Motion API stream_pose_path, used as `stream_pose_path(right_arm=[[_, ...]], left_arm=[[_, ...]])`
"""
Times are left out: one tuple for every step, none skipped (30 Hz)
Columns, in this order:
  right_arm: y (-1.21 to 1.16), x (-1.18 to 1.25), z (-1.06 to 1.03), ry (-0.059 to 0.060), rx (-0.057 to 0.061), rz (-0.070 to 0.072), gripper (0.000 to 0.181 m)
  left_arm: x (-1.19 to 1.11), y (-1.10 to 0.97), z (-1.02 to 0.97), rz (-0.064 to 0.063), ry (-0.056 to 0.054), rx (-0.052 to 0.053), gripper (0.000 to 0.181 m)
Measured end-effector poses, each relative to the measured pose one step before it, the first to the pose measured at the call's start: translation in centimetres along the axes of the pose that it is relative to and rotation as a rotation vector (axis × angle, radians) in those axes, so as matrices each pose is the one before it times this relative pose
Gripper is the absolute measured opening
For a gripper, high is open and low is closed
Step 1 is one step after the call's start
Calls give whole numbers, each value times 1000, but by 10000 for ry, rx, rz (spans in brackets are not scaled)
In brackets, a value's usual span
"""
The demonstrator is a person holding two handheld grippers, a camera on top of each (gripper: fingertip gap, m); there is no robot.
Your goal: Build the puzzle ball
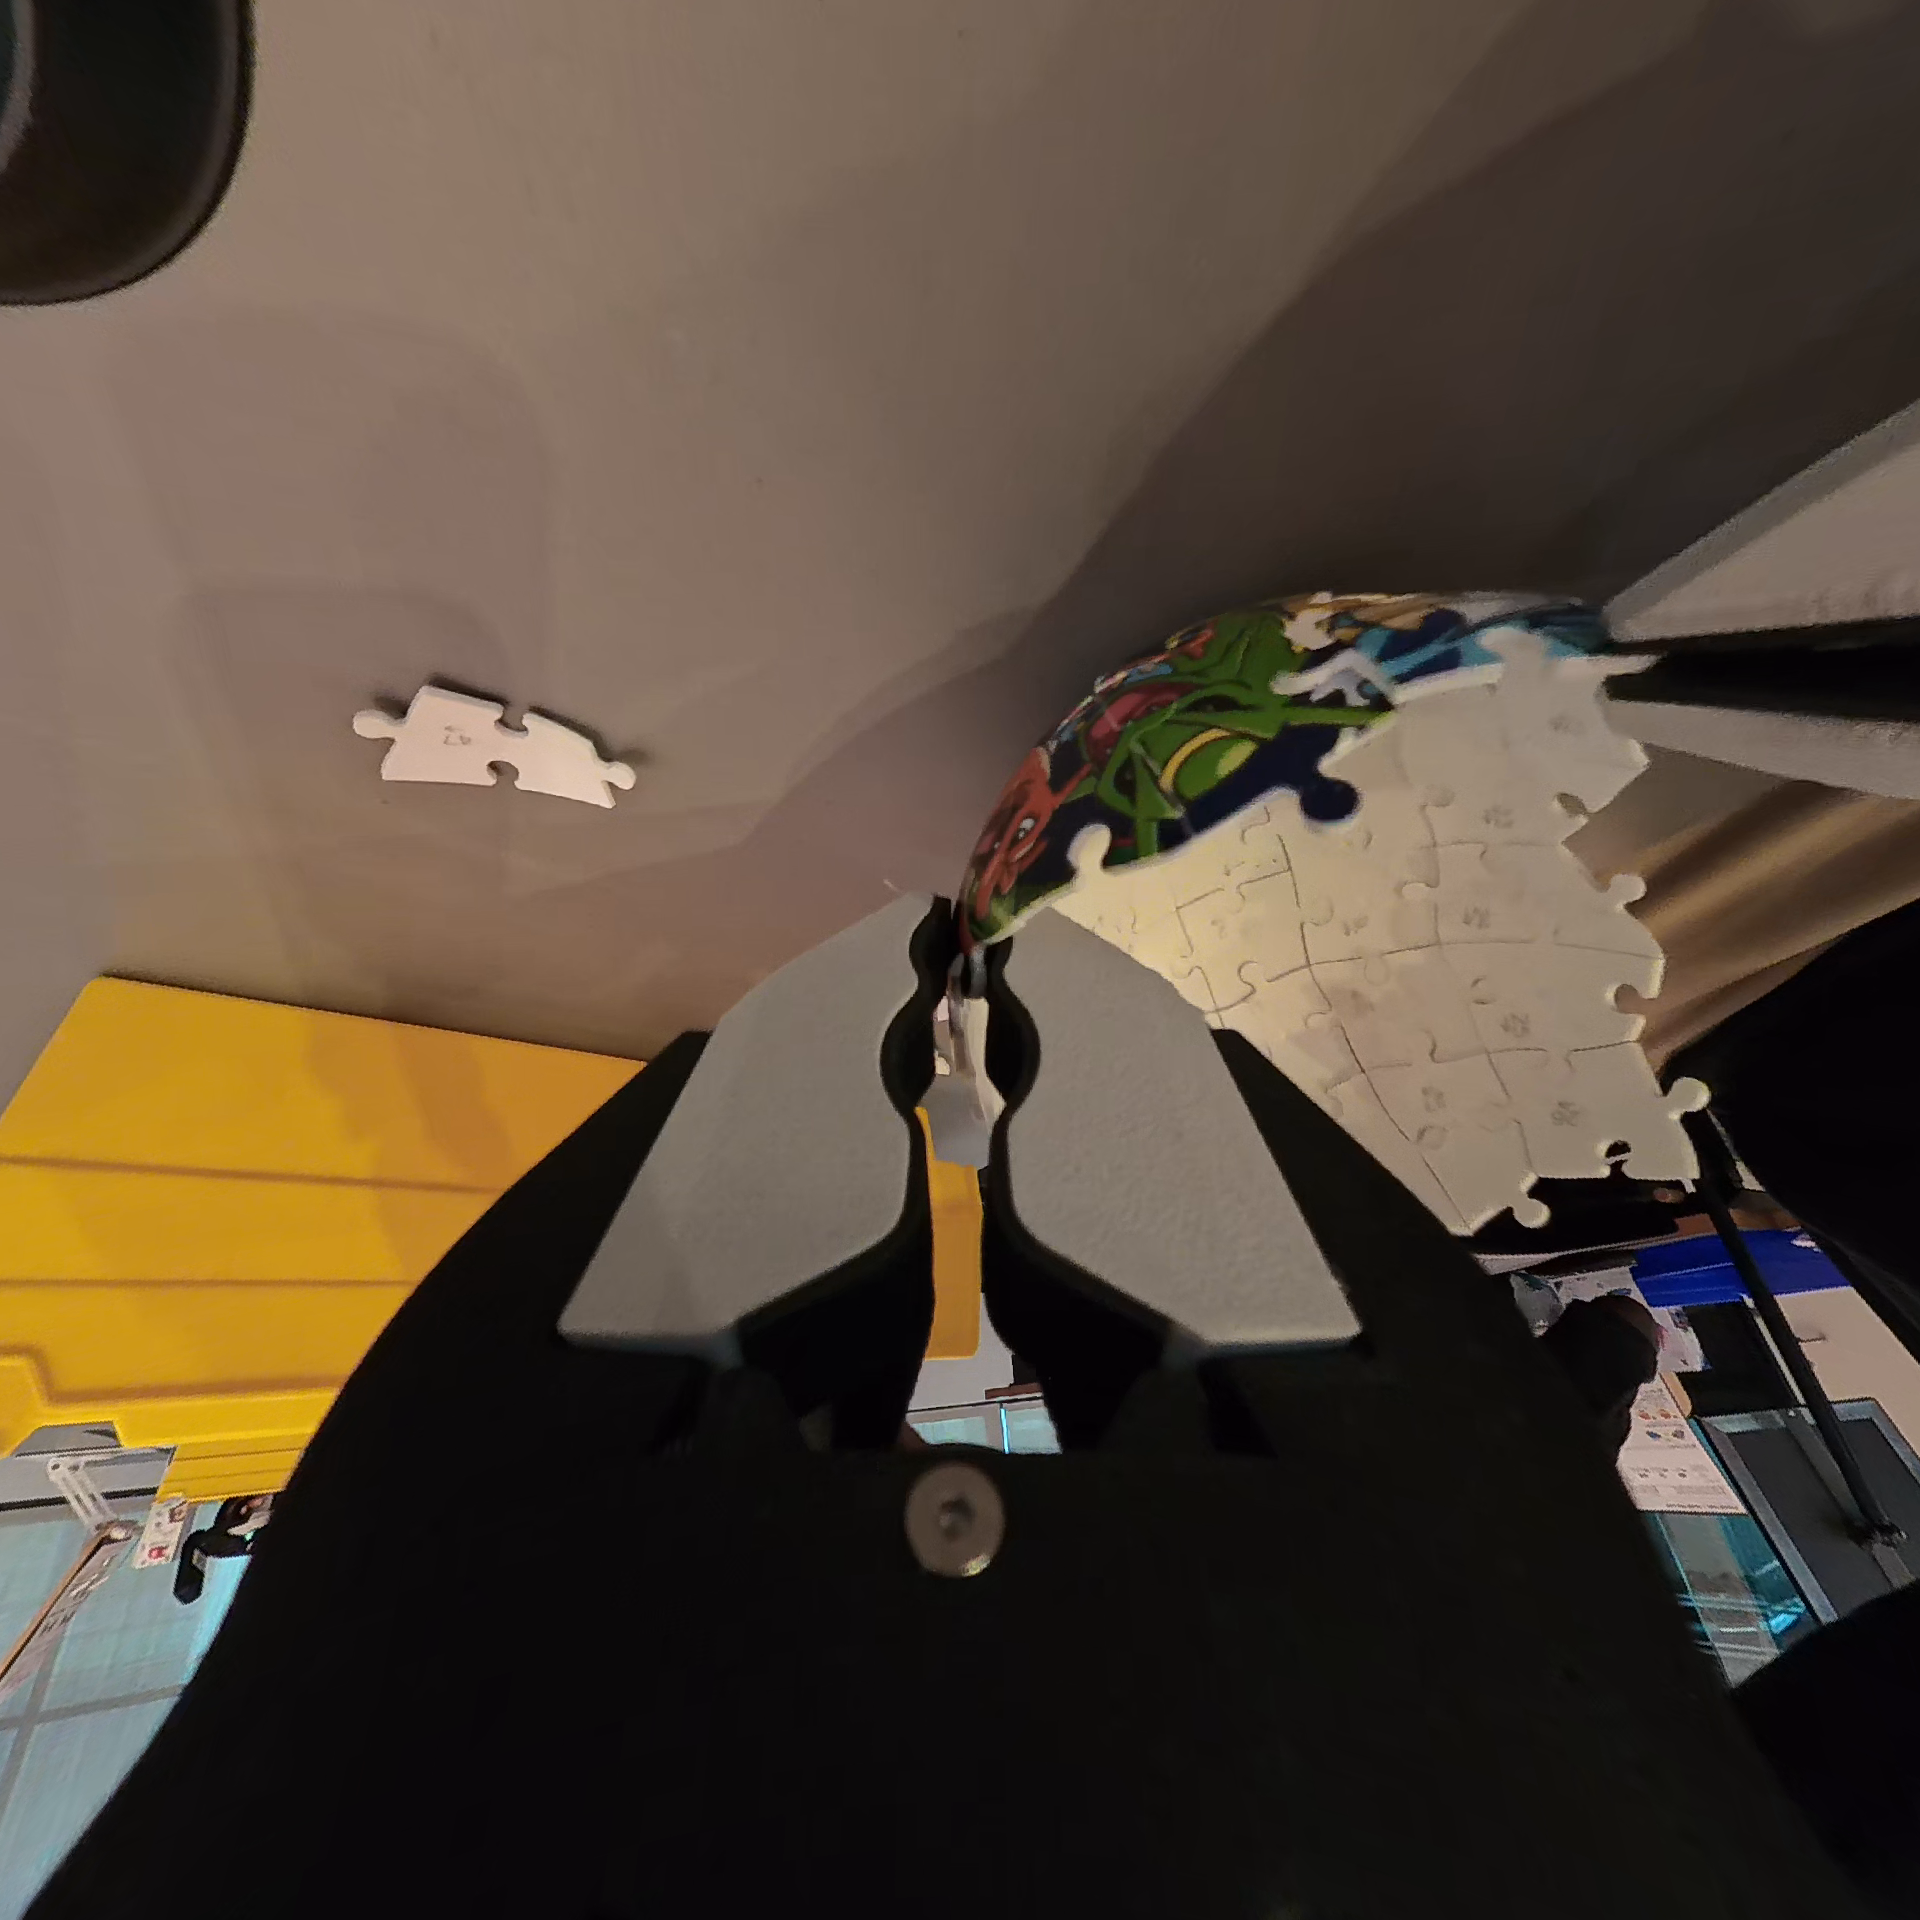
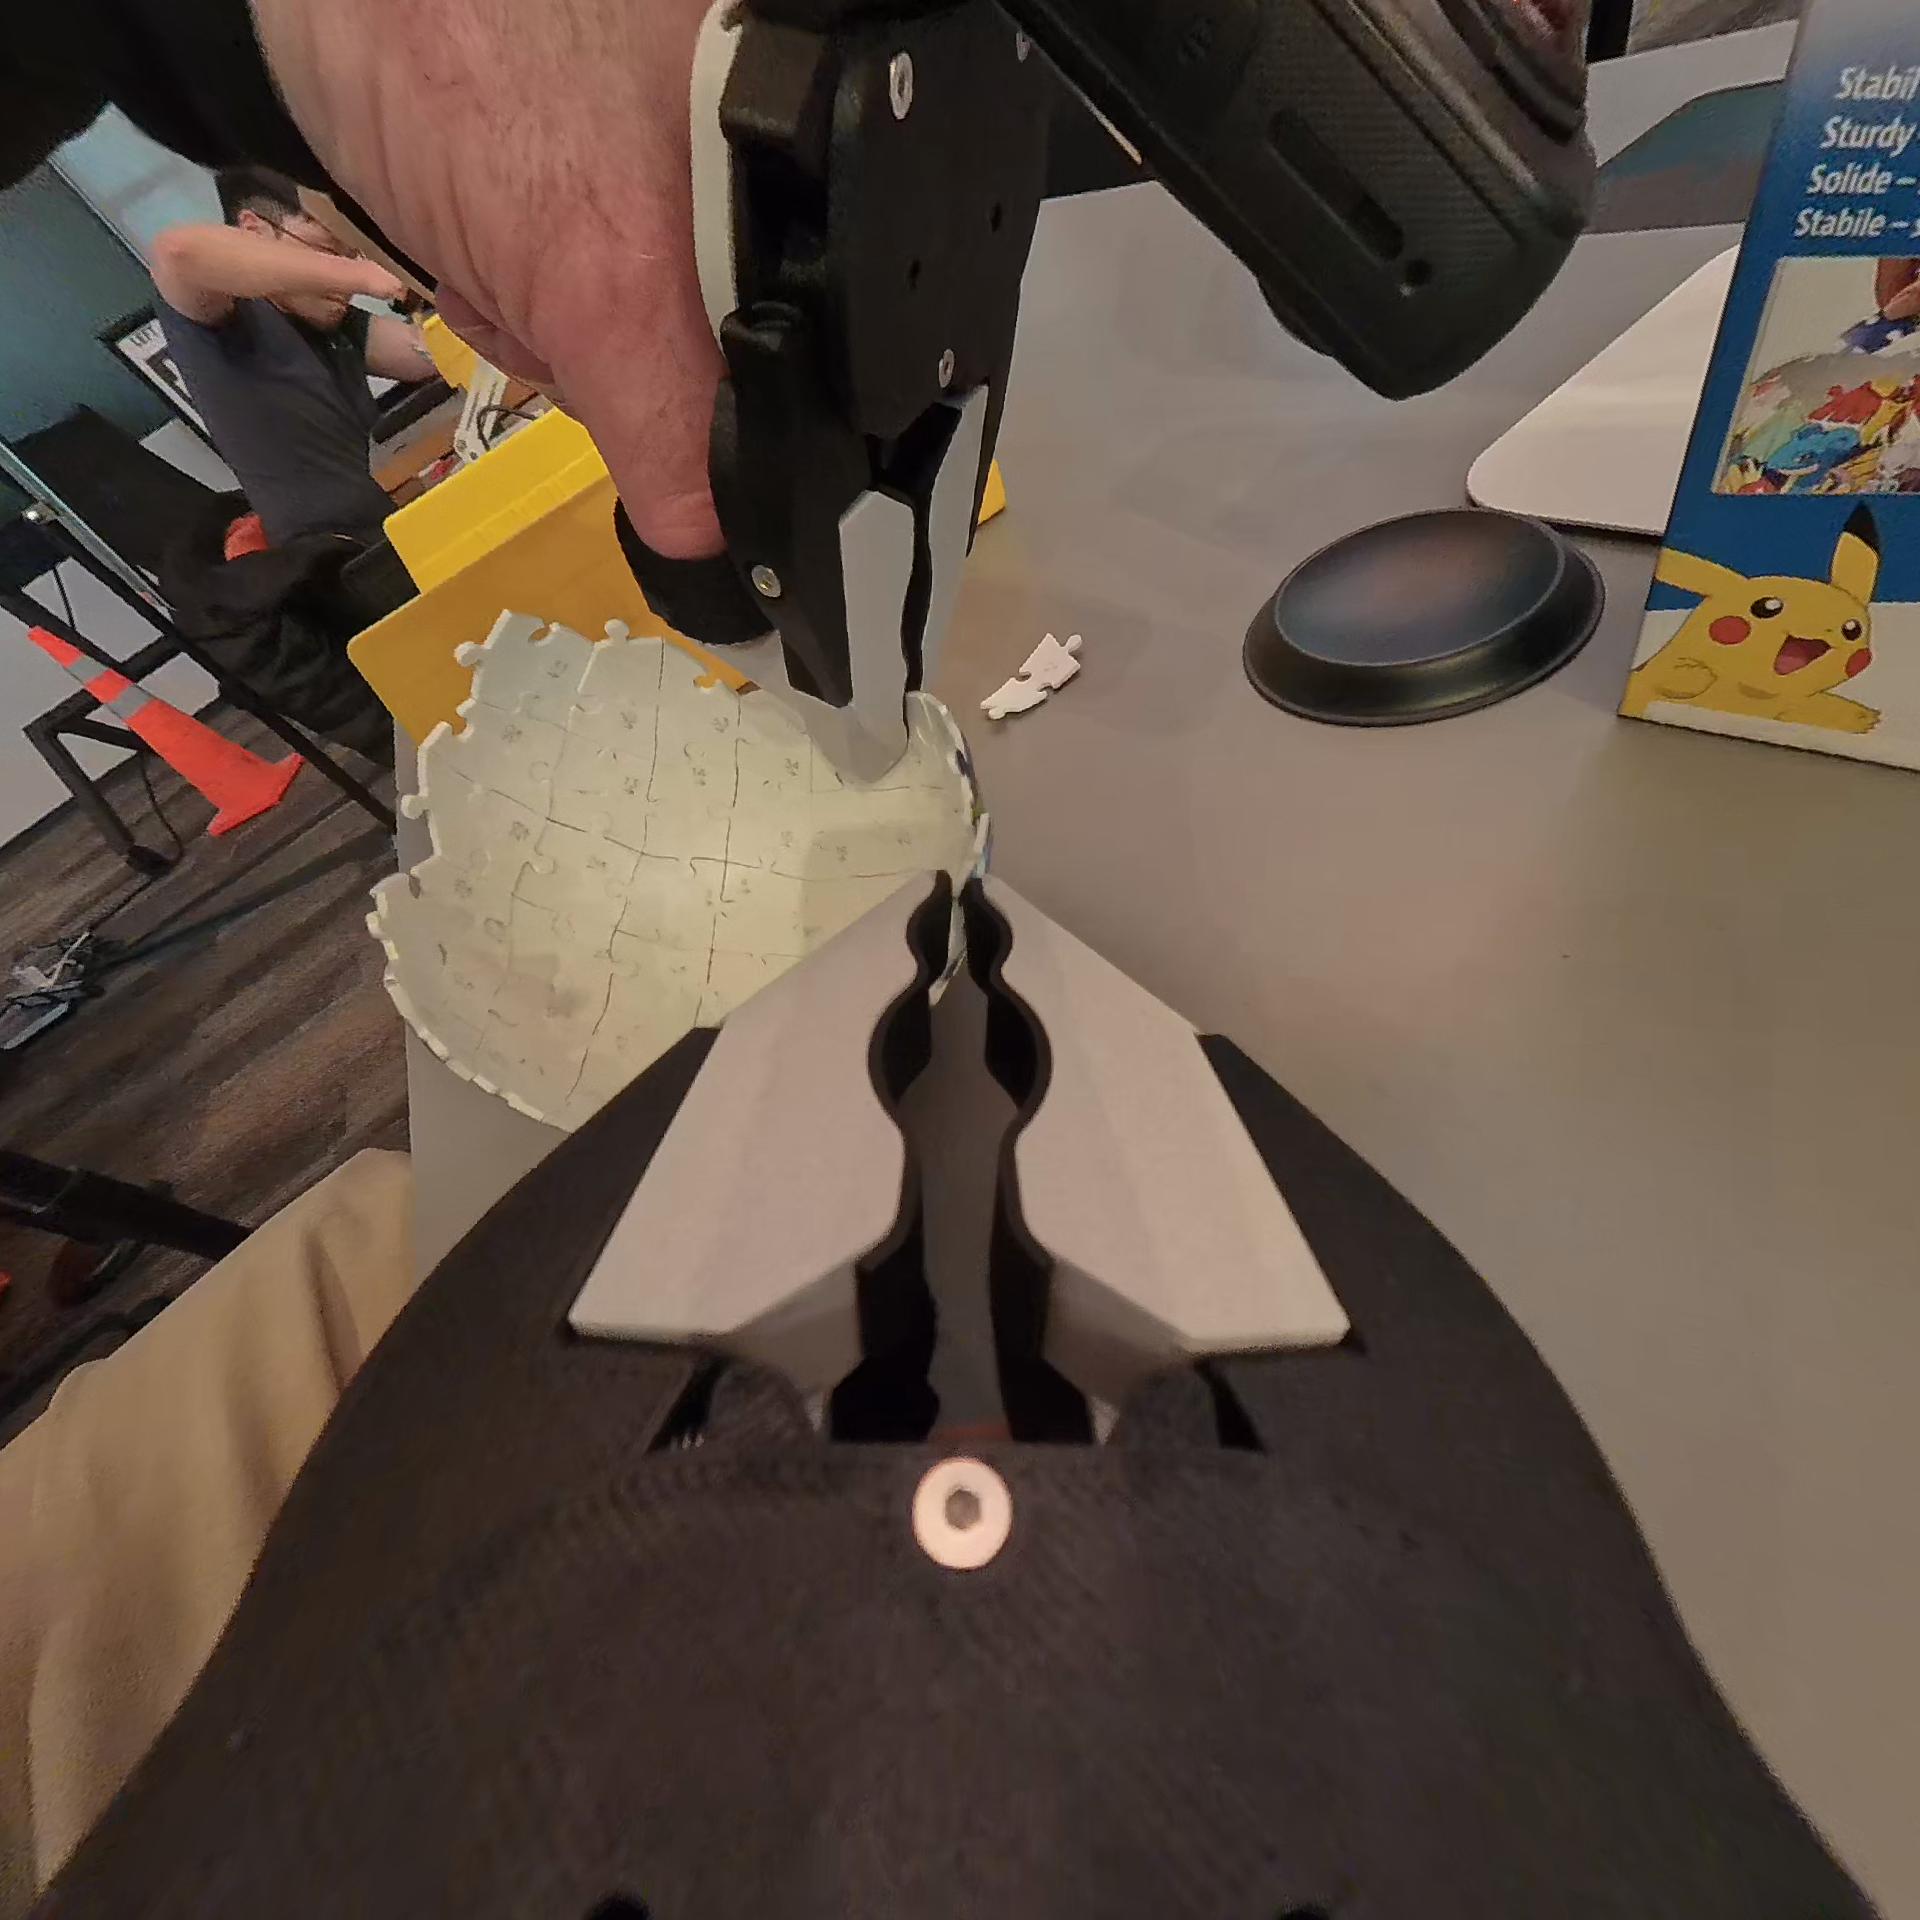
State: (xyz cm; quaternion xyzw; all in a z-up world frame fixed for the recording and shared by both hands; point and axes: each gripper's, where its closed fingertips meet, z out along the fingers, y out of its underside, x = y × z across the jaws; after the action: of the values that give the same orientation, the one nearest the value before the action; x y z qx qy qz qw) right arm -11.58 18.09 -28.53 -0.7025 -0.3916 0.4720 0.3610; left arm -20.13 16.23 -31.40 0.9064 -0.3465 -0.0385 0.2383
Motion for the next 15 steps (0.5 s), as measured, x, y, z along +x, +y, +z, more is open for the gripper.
stream_pose_path(right_arm=[[18,3,15,-33,-21,44,1],[-6,2,-8,-43,-1,53,1],[-14,76,-9,-11,0,71,0],[-4,71,2,-19,-11,55,0],[-31,6,-22,-36,-7,-10,0],[-37,-19,-11,-66,-9,52,0],[-44,-37,5,-134,12,238,0],[-53,43,-11,-113,25,330,0],[-49,67,-3,-67,25,247,0],[3,6,17,-66,-8,206,0],[1,-14,-8,-32,-4,192,0],[7,-20,-5,4,6,88,0],[60,13,20,55,-38,-14,0],[-39,69,-12,129,28,-149,0],[5,-10,19,81,-4,-121,0]], left_arm=[[-9,15,-7,8,-13,-12,3],[0,4,10,-2,6,-2,3],[2,9,-6,2,7,1,3],[-3,1,5,0,3,4,3],[1,-4,8,-1,6,8,3],[-7,-4,1,0,0,11,3],[-12,-4,8,1,-3,7,3],[2,-16,9,1,2,13,3],[10,-14,14,-4,6,7,3],[-4,-13,20,-3,-4,3,3],[12,-9,19,3,6,9,3],[15,11,35,2,6,-12,3],[-4,4,28,-5,9,-4,4],[11,-10,6,-2,8,8,4],[-16,45,19,-5,0,-26,4]])
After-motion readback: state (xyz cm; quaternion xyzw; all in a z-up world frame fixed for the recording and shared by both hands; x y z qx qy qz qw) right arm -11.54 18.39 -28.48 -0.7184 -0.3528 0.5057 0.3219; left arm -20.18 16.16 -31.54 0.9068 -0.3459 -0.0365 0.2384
